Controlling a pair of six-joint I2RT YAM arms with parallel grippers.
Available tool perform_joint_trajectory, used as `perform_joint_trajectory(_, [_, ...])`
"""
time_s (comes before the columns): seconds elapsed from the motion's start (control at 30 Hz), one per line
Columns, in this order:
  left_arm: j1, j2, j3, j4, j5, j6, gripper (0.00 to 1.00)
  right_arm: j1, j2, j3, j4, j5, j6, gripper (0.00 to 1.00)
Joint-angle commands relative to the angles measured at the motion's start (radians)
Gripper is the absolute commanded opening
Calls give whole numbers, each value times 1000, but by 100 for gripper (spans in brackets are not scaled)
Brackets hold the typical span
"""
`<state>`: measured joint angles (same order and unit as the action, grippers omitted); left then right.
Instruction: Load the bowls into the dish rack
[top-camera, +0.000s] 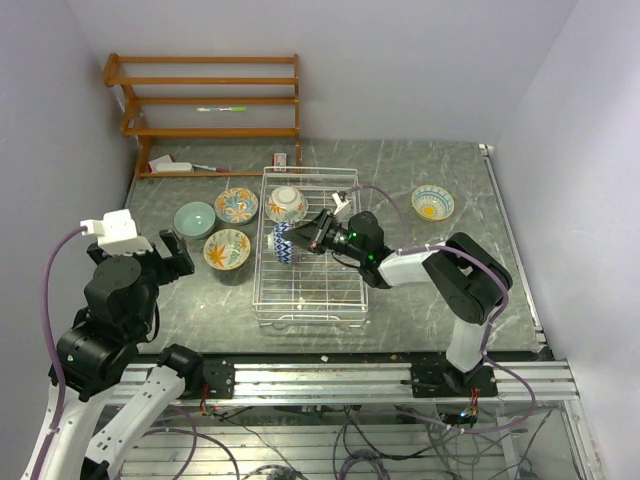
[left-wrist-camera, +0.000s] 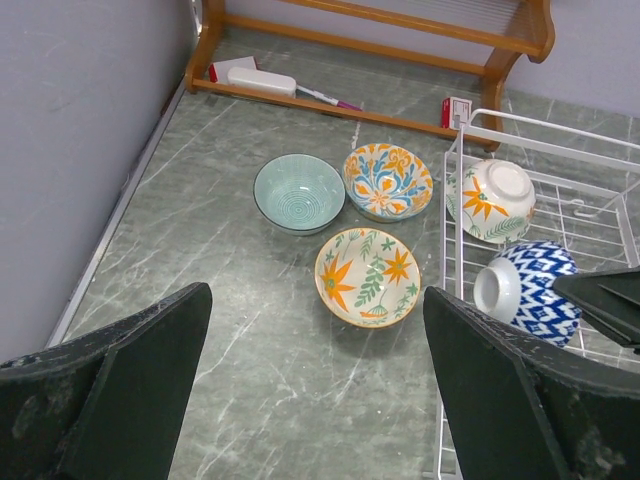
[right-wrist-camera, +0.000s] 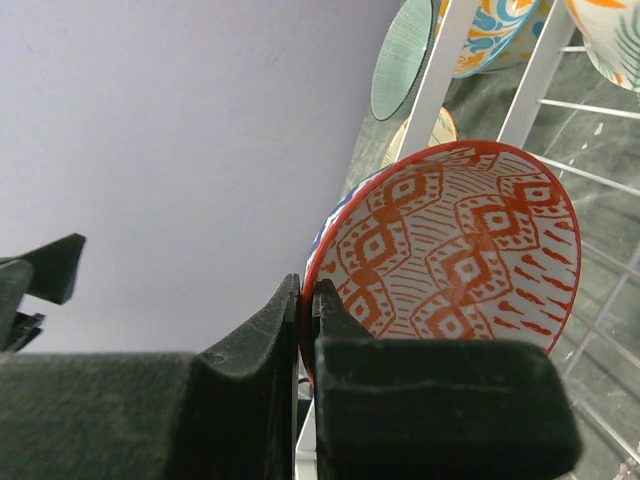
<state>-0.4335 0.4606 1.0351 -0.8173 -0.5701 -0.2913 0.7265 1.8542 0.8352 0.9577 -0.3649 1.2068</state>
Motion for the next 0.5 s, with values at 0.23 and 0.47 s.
perform_joint_trajectory(0.23, [7,-9,31,-22,-21,11,98,-43,-47,-73,-88,55,3,7])
perform_joint_trajectory(0.47, [7,-4,10,-9,-13,6,98,-80,-20,-74,-175,47,5,9])
